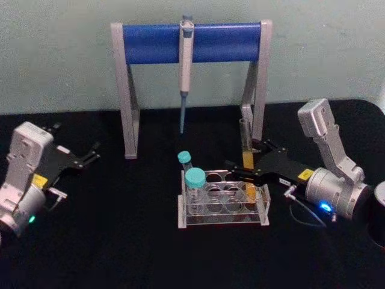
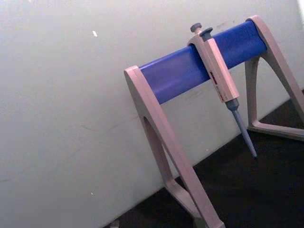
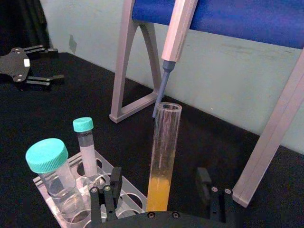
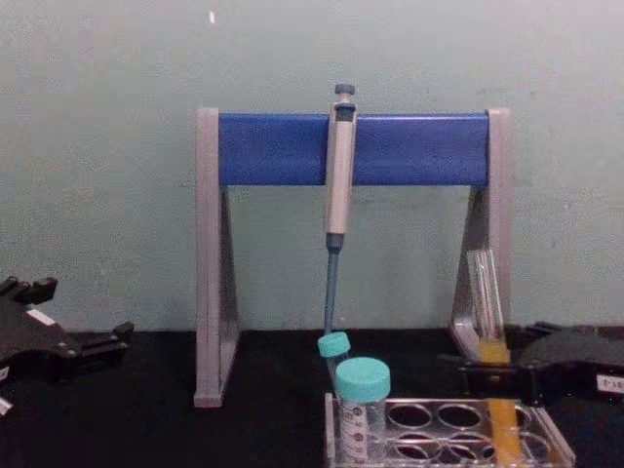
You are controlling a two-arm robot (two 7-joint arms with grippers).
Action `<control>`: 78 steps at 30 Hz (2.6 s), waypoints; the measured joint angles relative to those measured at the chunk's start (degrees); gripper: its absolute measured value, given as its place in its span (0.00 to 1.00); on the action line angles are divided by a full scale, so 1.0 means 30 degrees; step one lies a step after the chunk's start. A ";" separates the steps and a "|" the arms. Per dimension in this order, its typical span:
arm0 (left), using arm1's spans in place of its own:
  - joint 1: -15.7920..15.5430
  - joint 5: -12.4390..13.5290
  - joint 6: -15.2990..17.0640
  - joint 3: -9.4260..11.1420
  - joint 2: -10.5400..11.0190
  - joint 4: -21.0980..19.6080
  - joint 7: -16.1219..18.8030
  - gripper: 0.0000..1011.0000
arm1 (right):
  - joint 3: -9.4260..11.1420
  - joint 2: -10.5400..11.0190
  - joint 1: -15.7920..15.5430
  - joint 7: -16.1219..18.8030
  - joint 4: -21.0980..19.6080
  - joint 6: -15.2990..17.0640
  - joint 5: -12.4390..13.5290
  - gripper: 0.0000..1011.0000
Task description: Pick up the test tube from the test tube rack, shake it, then place it back into the test tube rack.
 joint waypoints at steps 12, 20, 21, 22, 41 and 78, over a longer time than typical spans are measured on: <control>0.0000 0.0000 0.0000 0.0000 0.0000 -0.0001 0.0000 0.99 | 0.0006 0.0012 -0.0010 -0.0003 -0.0015 -0.0003 0.0032 0.91; -0.0001 0.0001 0.0000 0.0000 0.0000 -0.0001 0.0001 0.99 | 0.0005 0.0014 -0.0010 -0.0009 -0.0016 -0.0003 0.0050 0.67; 0.0001 0.0001 0.0000 0.0000 0.0000 -0.0002 0.0000 0.99 | 0.0006 0.0013 -0.0010 -0.0010 -0.0015 -0.0003 0.0051 0.64; 0.0000 0.0001 0.0000 -0.0001 0.0000 0.0000 0.0000 0.99 | 0.0006 0.0013 -0.0011 -0.0009 -0.0016 -0.0002 0.0051 0.62; 0.0000 0.0000 0.0000 0.0000 0.0000 -0.0001 0.0001 0.99 | 0.0004 0.0013 -0.0011 -0.0024 -0.0015 -0.0003 0.0075 0.23; 0.0000 0.0000 0.0000 0.0000 0.0000 -0.0001 0.0000 0.99 | 0.1479 -0.0348 -0.1952 0.0061 -0.1003 -0.3733 -0.0046 0.23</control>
